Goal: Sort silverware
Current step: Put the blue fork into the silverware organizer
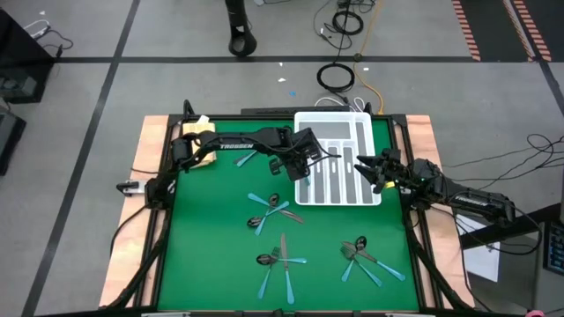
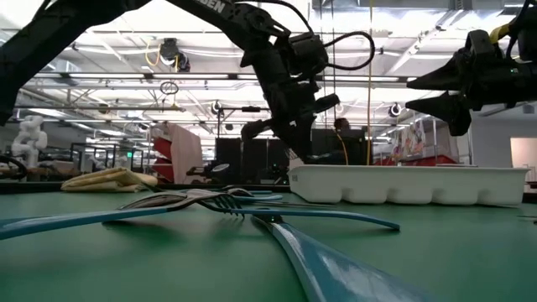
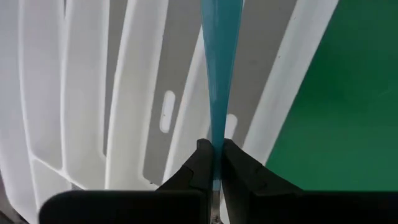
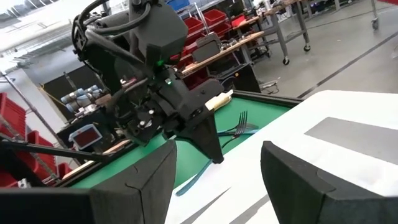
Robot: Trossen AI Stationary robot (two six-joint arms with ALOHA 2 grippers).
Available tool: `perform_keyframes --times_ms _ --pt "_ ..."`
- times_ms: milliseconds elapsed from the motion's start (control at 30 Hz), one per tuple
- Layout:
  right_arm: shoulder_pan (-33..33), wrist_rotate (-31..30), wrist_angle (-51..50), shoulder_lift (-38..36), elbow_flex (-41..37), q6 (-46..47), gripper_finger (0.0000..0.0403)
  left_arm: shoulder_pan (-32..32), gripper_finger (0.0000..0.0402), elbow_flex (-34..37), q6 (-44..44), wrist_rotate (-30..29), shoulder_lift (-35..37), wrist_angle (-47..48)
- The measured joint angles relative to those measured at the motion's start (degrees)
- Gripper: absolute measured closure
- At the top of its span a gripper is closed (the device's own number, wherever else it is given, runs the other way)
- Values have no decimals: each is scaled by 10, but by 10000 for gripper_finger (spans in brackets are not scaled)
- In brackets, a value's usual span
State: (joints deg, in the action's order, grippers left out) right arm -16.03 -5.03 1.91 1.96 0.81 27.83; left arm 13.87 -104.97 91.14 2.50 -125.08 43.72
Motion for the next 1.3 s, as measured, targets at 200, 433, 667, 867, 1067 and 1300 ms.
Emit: perform_keyframes --times_ms 200,433,667,867,1067,1300 --pt "0 11 -1 0 0 15 183 -4 376 0 17 -11 0 -10" --pt "0 9 -1 0 0 15 183 -13 376 0 -14 -21 0 -53" --pt "0 8 -1 0 0 15 183 -20 376 0 -121 -98 0 -76" --pt "0 6 -1 0 0 15 183 -20 376 0 -153 -103 0 -67" --pt "0 6 -1 0 0 15 183 -20 376 0 48 -103 0 6" --pt "0 6 -1 0 0 15 183 -19 376 0 31 -83 0 40"
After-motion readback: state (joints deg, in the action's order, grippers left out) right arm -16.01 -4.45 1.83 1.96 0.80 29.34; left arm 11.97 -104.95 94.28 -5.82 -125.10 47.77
